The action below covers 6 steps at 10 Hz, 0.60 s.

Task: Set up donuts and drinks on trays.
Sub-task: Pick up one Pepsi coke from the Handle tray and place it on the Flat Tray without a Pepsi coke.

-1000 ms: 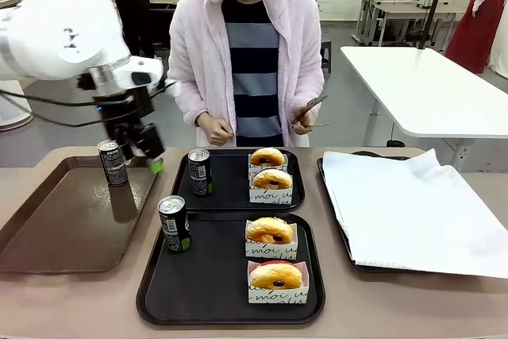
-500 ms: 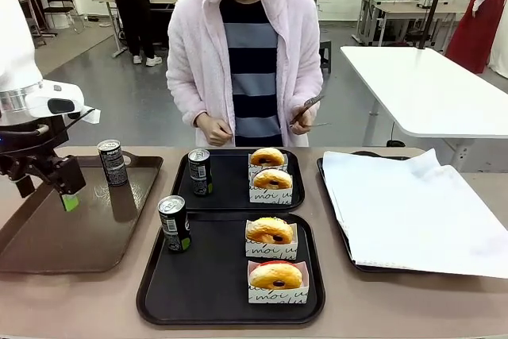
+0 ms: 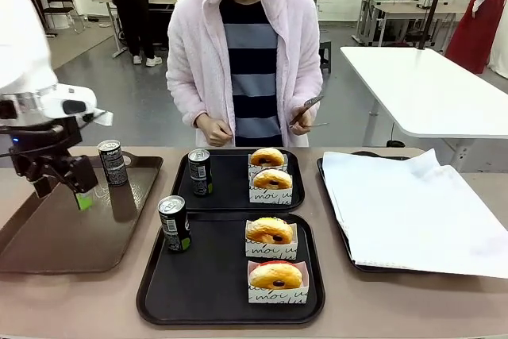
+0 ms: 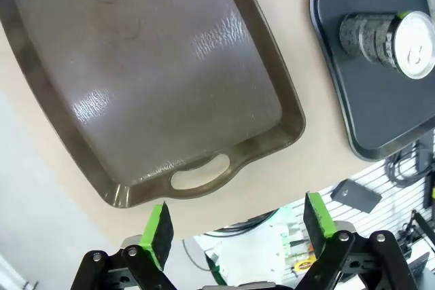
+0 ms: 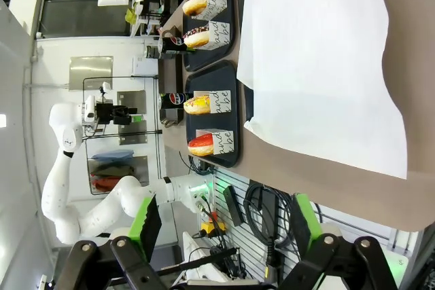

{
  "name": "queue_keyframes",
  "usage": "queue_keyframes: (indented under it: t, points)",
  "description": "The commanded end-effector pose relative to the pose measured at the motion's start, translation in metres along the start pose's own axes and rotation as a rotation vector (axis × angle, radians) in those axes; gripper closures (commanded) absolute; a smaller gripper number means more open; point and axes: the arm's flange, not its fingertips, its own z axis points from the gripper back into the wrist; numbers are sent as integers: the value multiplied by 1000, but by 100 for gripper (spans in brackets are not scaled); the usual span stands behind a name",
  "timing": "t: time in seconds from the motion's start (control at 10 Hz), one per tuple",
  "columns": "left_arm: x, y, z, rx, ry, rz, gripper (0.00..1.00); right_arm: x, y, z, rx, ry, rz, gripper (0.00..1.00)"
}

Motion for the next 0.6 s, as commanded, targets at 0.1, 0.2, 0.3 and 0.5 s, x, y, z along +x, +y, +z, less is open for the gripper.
queue_keyframes:
  t: [0.1,0.2,0.3,0.5]
  points:
    - [-37,106,-2,-366,-240,142,0,1,0,1,23,-13,18,0]
    - [-58,138,-9,-490,-285,187,0,1,0,1,23,-13,18,0]
    - [-78,164,-14,-588,-313,205,0,1,0,1,23,-13,18,0]
    - [-109,204,-20,-798,-431,218,0,1,0,1,23,-13,18,0]
